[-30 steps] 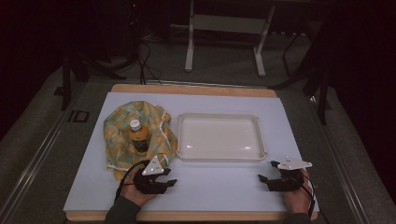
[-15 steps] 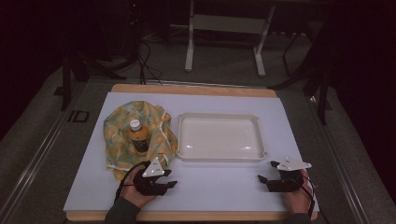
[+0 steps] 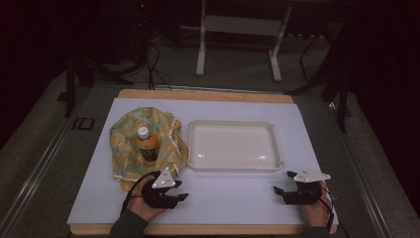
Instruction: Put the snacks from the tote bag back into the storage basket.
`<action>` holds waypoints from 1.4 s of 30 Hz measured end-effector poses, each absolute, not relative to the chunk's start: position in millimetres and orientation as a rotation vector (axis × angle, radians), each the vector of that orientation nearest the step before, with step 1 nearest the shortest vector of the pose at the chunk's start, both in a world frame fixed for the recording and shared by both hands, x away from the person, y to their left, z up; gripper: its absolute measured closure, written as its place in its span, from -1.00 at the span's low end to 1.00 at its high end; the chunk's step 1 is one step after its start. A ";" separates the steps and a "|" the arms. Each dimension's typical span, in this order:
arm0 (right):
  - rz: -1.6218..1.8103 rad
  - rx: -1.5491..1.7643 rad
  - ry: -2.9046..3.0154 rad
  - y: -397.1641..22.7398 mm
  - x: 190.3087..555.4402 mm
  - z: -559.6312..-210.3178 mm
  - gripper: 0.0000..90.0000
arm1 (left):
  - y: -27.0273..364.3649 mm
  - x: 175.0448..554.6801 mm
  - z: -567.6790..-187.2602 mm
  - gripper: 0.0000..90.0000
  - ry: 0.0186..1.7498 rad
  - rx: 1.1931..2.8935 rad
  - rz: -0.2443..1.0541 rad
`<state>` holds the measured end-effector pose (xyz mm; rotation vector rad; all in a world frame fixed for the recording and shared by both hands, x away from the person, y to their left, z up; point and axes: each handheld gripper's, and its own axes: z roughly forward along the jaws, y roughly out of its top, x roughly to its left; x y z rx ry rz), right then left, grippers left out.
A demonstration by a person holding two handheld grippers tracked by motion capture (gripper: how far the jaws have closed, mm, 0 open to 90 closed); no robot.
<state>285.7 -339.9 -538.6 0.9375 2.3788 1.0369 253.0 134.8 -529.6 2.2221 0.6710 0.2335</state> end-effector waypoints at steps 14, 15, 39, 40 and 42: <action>1.056 0.942 2.375 -341.4 285.5 -538.0 -0.59 | 133.0 247.9 -518.4 0.12 0.622 2.258 0.231; 1.056 0.939 2.374 -341.6 285.4 -538.0 -0.59 | 133.0 247.4 -517.0 0.12 0.618 2.258 0.237; 1.052 0.921 2.381 -340.4 284.7 -538.3 -0.59 | 145.0 246.2 -498.5 0.13 0.605 2.308 0.269; 1.053 0.921 2.384 -340.5 284.8 -538.3 -0.59 | 145.1 246.2 -498.1 0.13 0.601 2.309 0.267; 1.054 0.920 2.387 -340.5 285.1 -538.3 -0.59 | 145.1 246.4 -497.2 0.13 0.596 2.320 0.264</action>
